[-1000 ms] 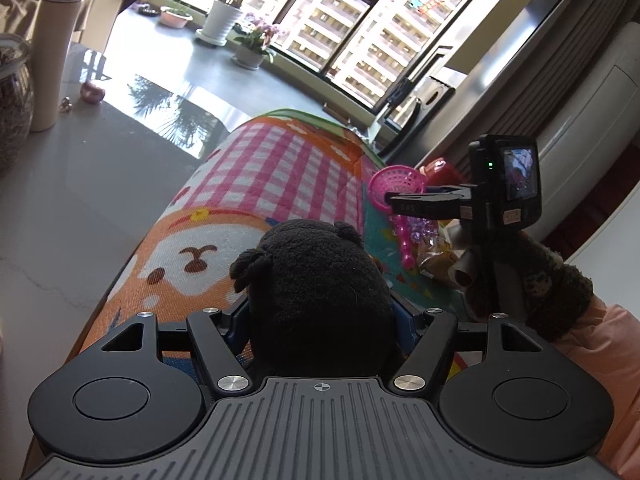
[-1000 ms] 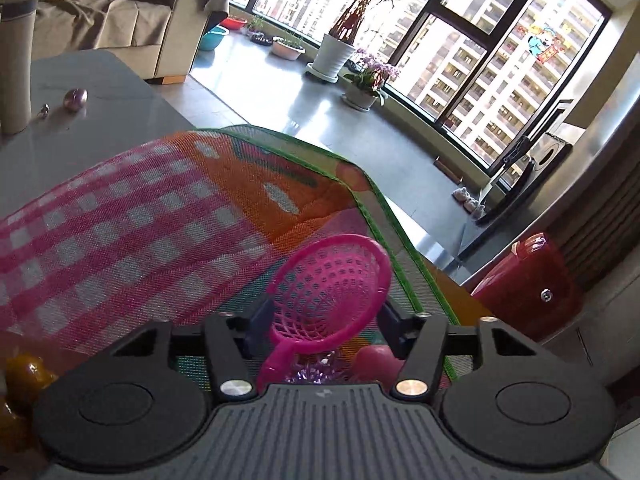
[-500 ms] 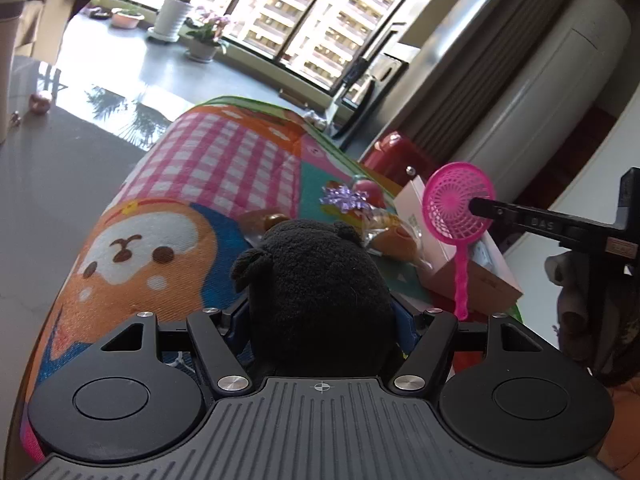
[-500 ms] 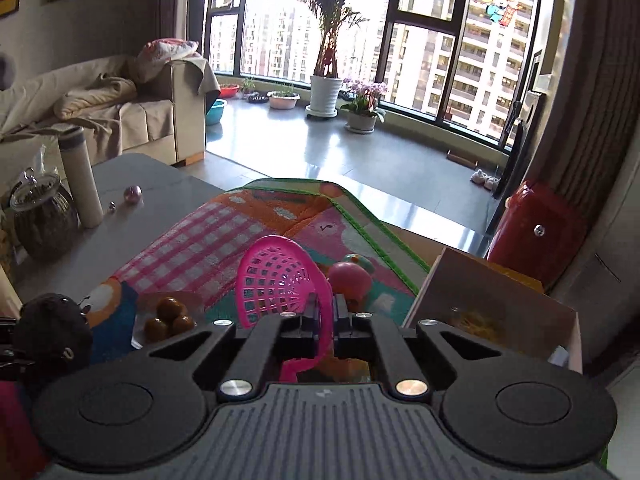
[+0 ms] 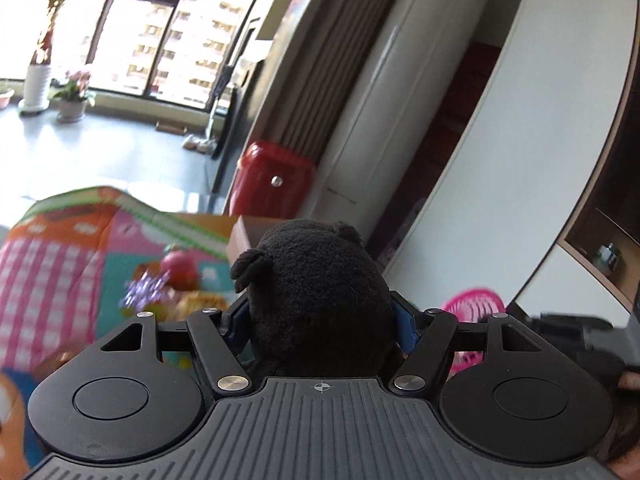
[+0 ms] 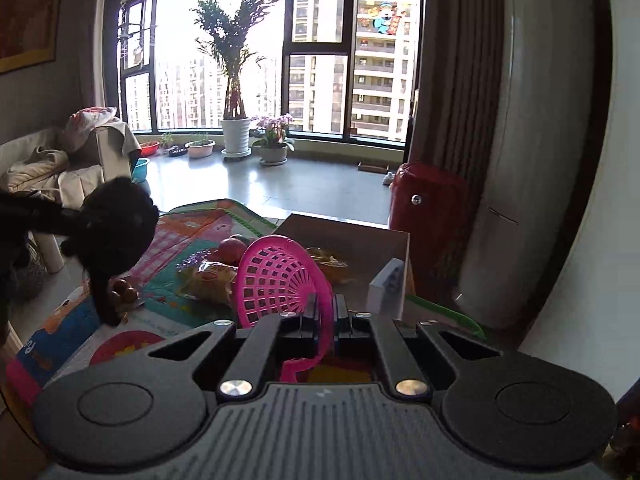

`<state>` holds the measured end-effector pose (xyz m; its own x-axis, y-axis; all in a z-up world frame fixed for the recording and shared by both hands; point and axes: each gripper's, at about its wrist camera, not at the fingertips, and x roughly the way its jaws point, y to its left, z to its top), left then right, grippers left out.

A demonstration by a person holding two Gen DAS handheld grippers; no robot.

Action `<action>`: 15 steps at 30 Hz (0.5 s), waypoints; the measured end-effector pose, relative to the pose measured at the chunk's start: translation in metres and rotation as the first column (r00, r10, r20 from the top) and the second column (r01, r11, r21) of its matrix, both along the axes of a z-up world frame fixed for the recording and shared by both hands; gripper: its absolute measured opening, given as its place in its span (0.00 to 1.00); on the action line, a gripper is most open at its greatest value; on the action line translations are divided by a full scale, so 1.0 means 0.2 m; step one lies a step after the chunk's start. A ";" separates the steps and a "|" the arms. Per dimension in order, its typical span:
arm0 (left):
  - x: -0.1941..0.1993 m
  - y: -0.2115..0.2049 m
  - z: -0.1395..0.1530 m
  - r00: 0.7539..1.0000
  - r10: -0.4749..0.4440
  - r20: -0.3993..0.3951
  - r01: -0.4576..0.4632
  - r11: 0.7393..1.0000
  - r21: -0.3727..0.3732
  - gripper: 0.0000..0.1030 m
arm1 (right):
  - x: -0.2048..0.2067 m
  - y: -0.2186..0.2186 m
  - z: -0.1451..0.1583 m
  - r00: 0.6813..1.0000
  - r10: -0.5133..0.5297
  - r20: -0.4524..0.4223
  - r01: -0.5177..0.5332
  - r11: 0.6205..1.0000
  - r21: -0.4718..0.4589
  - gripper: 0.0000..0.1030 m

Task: Organize objects
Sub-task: 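Carry the plush toy and pink racket into the pink box and release both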

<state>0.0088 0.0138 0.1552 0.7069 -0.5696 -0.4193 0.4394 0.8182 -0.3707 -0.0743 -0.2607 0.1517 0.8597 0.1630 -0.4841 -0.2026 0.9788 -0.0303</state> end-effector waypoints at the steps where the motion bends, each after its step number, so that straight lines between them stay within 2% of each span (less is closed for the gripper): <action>1: 0.08 -0.08 0.04 1.000 -0.008 0.013 0.008 1.000 0.001 0.71 | -0.01 -0.03 0.00 1.000 -0.017 0.009 0.017 1.000 0.006 0.05; 4: 0.36 -0.28 0.07 0.998 -0.061 0.022 0.062 0.997 -0.036 0.74 | -0.03 -0.11 -0.02 0.998 -0.066 0.022 0.065 0.997 0.039 0.05; 5: 0.45 -0.35 0.05 0.997 -0.068 0.021 0.068 0.998 -0.010 0.75 | -0.02 -0.14 -0.02 0.997 -0.080 0.021 0.079 0.995 0.054 0.05; 7: 0.64 -0.51 -0.05 0.999 -0.042 -0.026 0.045 0.992 0.117 0.72 | -0.01 -0.17 -0.03 0.994 -0.107 0.020 0.106 0.992 0.076 0.05; 8: 0.70 -0.56 -0.10 0.999 -0.030 -0.040 0.036 0.987 0.158 0.72 | -0.01 -0.18 -0.04 0.993 -0.120 0.021 0.118 0.990 0.083 0.05; 11: 0.77 -0.59 -0.17 0.998 -0.052 -0.035 0.056 0.990 0.131 0.72 | 0.03 -0.21 -0.03 0.990 -0.140 0.024 0.137 0.986 0.099 0.05; 15: 0.71 -0.45 -0.20 0.999 -0.049 -0.012 0.049 0.995 0.084 0.72 | 0.12 -0.22 0.01 0.988 -0.153 0.035 0.149 0.983 0.105 0.05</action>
